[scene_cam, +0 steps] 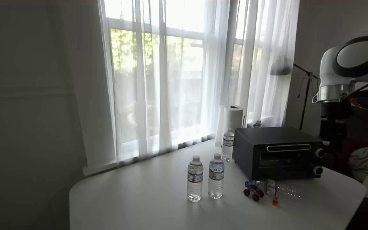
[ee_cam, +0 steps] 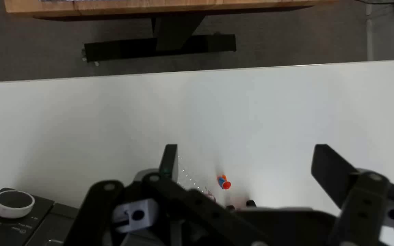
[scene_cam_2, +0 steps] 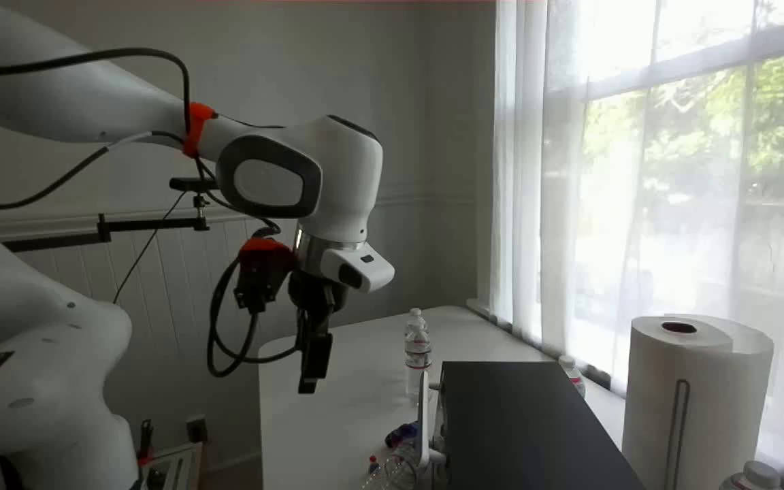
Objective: Move the empty water bottle from the left to the right
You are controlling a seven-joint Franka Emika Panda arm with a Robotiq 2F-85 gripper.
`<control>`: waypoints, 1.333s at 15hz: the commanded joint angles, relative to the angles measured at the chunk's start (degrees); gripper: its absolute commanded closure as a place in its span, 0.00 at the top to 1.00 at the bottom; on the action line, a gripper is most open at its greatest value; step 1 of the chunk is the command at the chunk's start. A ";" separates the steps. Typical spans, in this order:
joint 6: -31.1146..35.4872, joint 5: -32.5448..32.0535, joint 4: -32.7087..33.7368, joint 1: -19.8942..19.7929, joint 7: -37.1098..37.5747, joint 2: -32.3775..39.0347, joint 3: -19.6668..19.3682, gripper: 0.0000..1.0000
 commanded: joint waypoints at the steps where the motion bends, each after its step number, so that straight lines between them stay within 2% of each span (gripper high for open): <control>1: -0.19 0.49 0.14 -1.17 -0.53 0.17 1.03 1.00; 15: -0.19 0.49 0.14 -1.17 -0.53 0.17 1.03 1.00; 20: 10.06 -0.94 -4.16 0.15 5.98 -1.47 7.99 1.00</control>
